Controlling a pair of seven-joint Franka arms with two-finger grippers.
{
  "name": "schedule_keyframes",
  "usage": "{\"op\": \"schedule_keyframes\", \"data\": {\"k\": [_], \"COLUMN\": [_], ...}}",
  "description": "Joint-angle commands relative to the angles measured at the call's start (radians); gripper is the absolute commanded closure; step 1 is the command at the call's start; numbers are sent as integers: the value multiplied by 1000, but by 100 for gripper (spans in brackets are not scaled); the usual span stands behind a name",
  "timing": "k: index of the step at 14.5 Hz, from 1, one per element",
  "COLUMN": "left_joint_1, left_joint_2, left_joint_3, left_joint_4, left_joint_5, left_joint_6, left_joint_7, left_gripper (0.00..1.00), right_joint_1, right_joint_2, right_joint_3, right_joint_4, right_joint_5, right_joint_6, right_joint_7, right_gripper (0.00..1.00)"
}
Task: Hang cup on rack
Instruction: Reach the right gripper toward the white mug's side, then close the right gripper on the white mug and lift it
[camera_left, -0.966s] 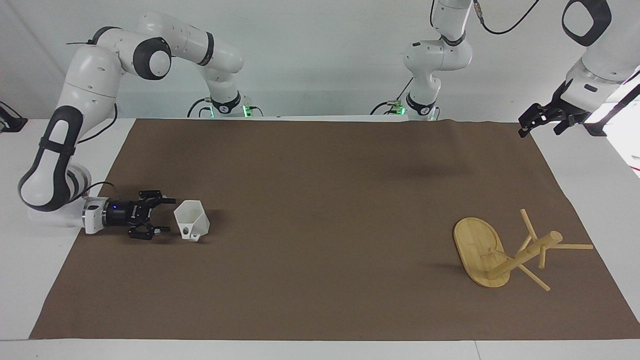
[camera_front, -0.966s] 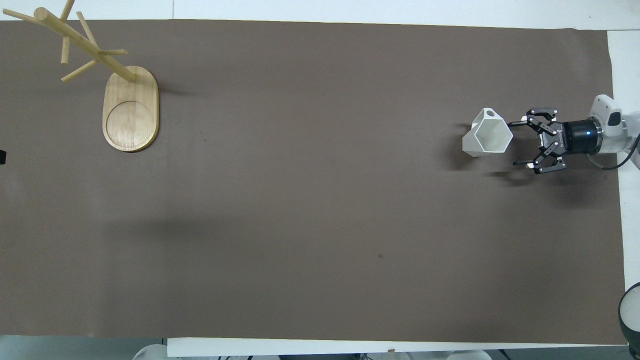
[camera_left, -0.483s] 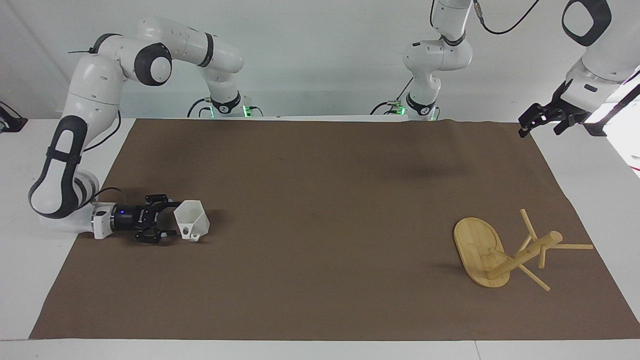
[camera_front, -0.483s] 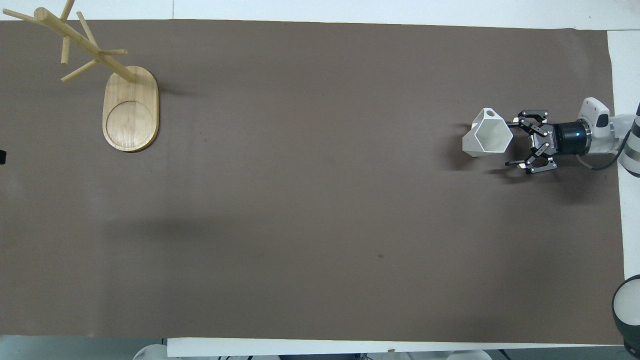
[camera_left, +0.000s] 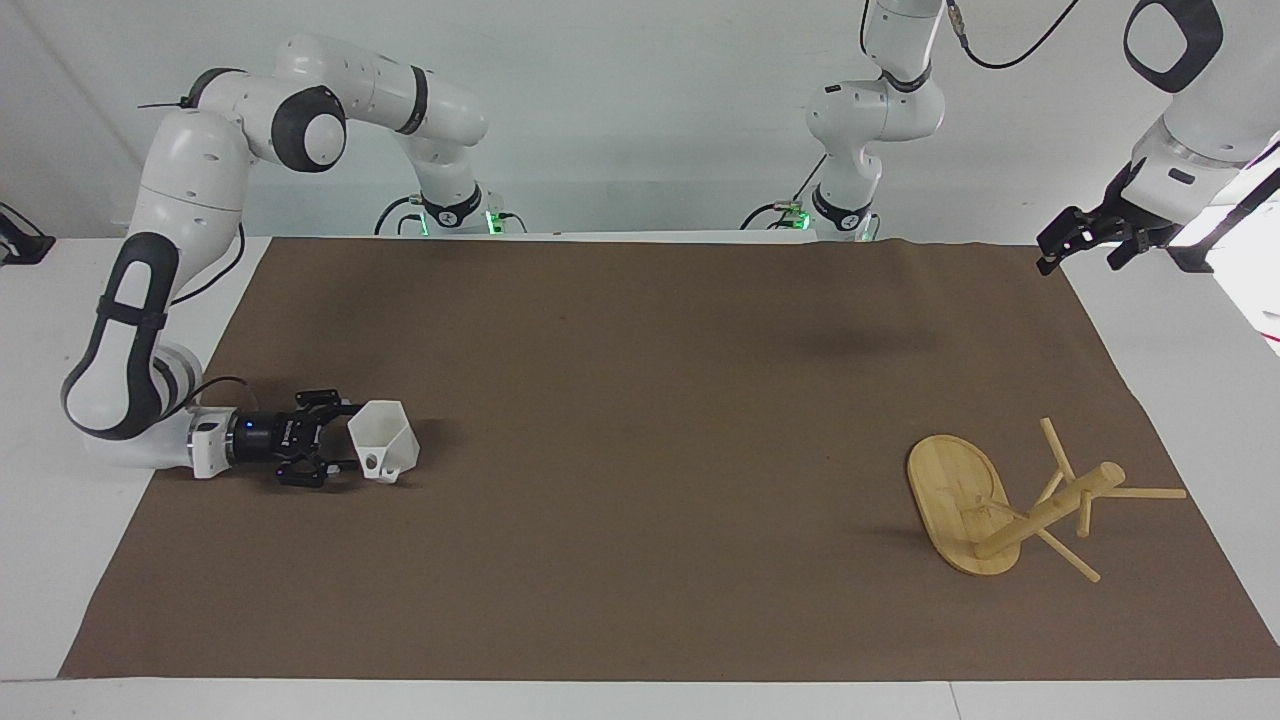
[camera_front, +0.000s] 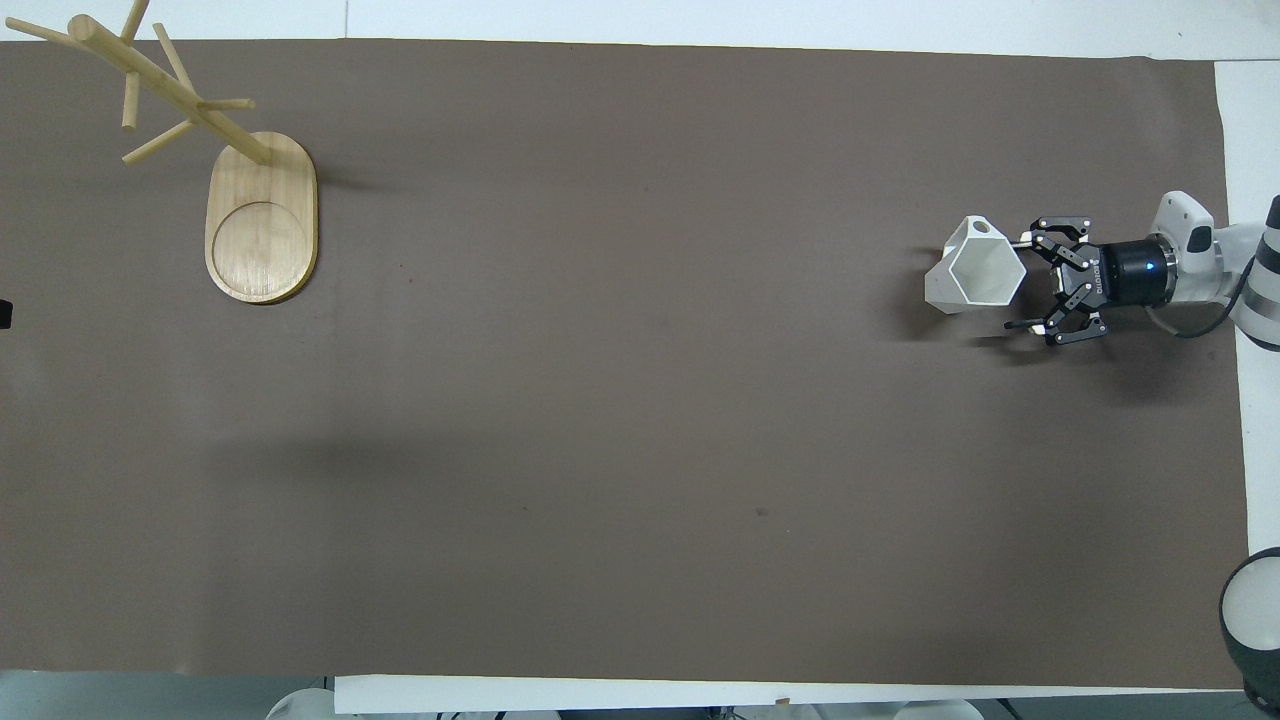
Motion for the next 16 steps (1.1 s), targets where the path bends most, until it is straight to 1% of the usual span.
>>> {"op": "schedule_keyframes", "data": {"k": [1, 5, 9, 11, 13, 16], "left_joint_1": [1, -2, -16, -24, -24, -24], "left_joint_2": [-1, -1, 9, 10, 9, 4], "left_joint_3": [3, 3, -9, -11, -11, -9], "left_joint_4": [4, 4, 11, 10, 7, 2], "left_joint_5": [-2, -2, -2, -4, -2, -2], "left_joint_6": [-18, -14, 34, 66, 63, 57], "left_joint_7": [10, 10, 7, 7, 10, 12], "left_gripper": [0, 0, 0, 0, 0, 0], "right_joint_1": [10, 27, 32, 44, 53, 70], "right_joint_2": [3, 2, -3, -3, -3, -3], "right_joint_3": [3, 3, 3, 3, 3, 2], "right_joint_4": [-27, -29, -52, -53, -53, -59], "right_joint_5": [31, 33, 36, 79, 111, 116], "right_joint_6": [-10, -11, -10, -3, 15, 13], "right_joint_7": [-45, -47, -47, -45, -44, -47], "right_gripper": [0, 0, 0, 0, 0, 0]}}
